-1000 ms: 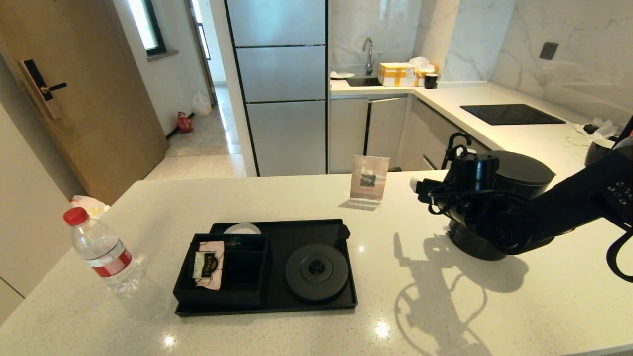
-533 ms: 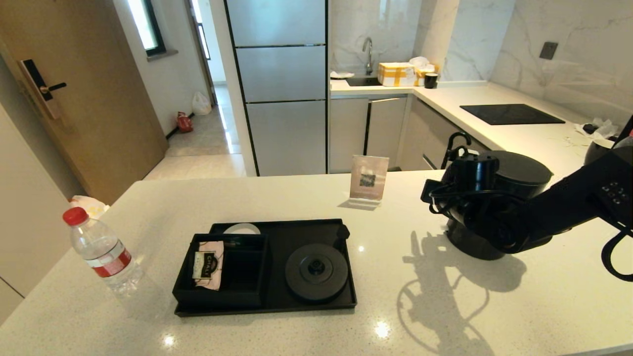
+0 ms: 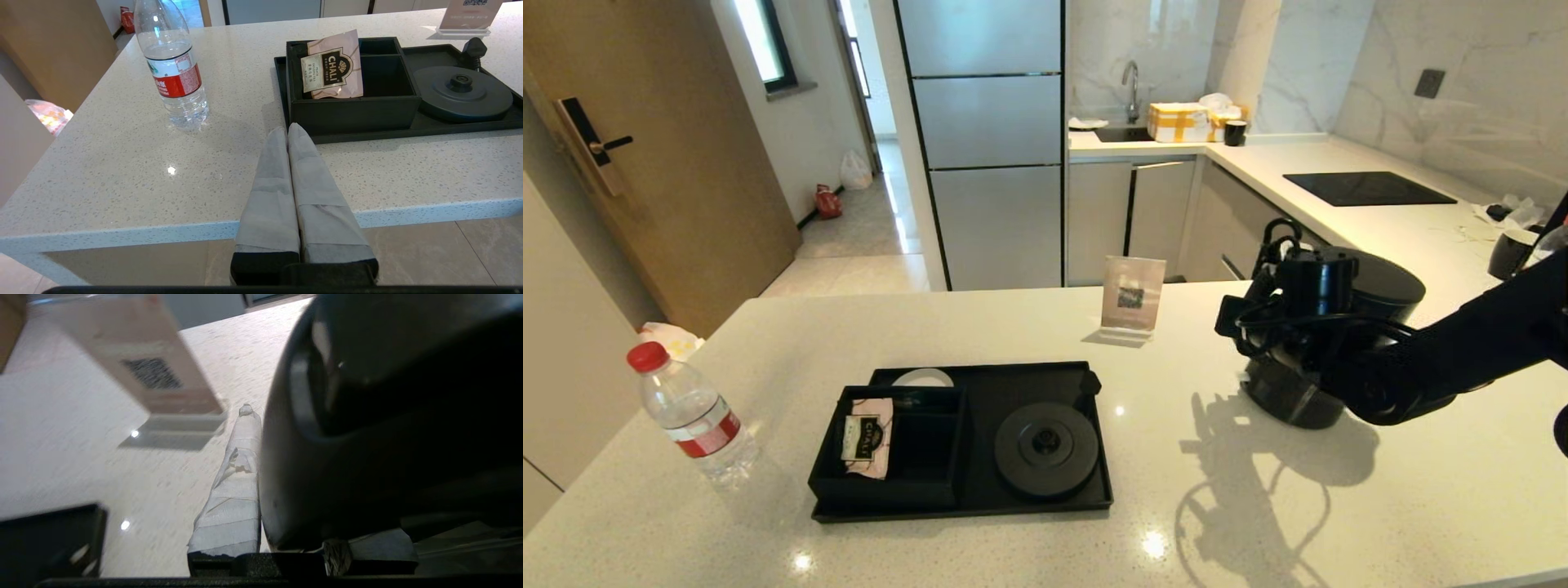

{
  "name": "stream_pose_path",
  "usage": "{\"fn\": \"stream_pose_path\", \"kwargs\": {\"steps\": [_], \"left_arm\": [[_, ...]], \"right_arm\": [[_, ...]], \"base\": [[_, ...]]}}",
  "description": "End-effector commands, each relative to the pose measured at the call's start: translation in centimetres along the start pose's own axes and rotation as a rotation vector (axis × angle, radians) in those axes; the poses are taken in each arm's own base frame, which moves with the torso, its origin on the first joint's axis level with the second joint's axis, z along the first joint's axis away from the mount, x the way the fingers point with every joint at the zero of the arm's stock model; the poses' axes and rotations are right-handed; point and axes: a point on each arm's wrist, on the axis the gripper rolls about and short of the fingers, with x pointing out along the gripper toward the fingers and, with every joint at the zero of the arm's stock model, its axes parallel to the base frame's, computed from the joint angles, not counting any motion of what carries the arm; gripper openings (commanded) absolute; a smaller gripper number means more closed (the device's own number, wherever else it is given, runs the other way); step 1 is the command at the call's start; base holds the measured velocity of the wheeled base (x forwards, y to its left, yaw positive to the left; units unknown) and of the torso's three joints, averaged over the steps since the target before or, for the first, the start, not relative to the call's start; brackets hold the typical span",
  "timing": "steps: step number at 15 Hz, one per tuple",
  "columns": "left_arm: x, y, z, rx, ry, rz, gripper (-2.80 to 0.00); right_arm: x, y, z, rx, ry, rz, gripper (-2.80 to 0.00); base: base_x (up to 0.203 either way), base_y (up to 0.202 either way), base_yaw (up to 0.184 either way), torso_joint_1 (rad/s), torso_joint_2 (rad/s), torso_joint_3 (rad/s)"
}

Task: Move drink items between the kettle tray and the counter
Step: Return the kettle to its original position

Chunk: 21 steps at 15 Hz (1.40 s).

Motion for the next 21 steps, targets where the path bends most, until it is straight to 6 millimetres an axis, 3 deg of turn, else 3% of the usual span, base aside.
{"fn": "stream_pose_path", "kwargs": {"steps": [1, 4, 6, 9, 11, 14, 21], "left_arm": [[0.0, 0.0, 0.0, 0.000, 0.000, 0.000, -2.80], [0.0, 0.0, 0.0, 0.000, -0.002, 0.000, -2.80], [0.0, 0.0, 0.0, 0.000, -0.002, 0.000, -2.80], [0.0, 0.0, 0.0, 0.000, 0.000, 0.000, -2.80], [0.0, 0.0, 0.0, 0.000, 0.000, 0.000, -2.80], [0.0, 0.0, 0.0, 0.001, 0.000, 0.000, -2.80], [0.0, 0.0, 0.0, 0.001, 0.000, 0.000, -2.80]], "right_arm": [[-2.8, 0.8, 1.4, -0.016, -0.024, 0.091, -2.80], [-6.6, 2.8, 2.2, -0.115, -0.046, 0.269, -2.80], [-6.7, 2.8, 2.2, -0.118, -0.047, 0.274, -2.80], [-9.3, 4.5, 2.4, -0.196, -0.055, 0.429, -2.80], [-9.5, 4.7, 2.3, -0.213, -0.053, 0.450, -2.80], [-11.7, 8.5, 0.5, -0.377, -0.024, 0.691, -2.80], [-11.4, 10.5, -0.9, -0.435, 0.040, 0.844, -2.80]], "base": [[0.000, 0.000, 0.000, 0.000, 0.00, 0.000], [0.000, 0.000, 0.000, 0.000, 0.00, 0.000], [0.000, 0.000, 0.000, 0.000, 0.00, 0.000], [0.000, 0.000, 0.000, 0.000, 0.00, 0.000], [0.000, 0.000, 0.000, 0.000, 0.00, 0.000], [0.000, 0.000, 0.000, 0.000, 0.00, 0.000], [0.000, 0.000, 0.000, 0.000, 0.00, 0.000]]}}
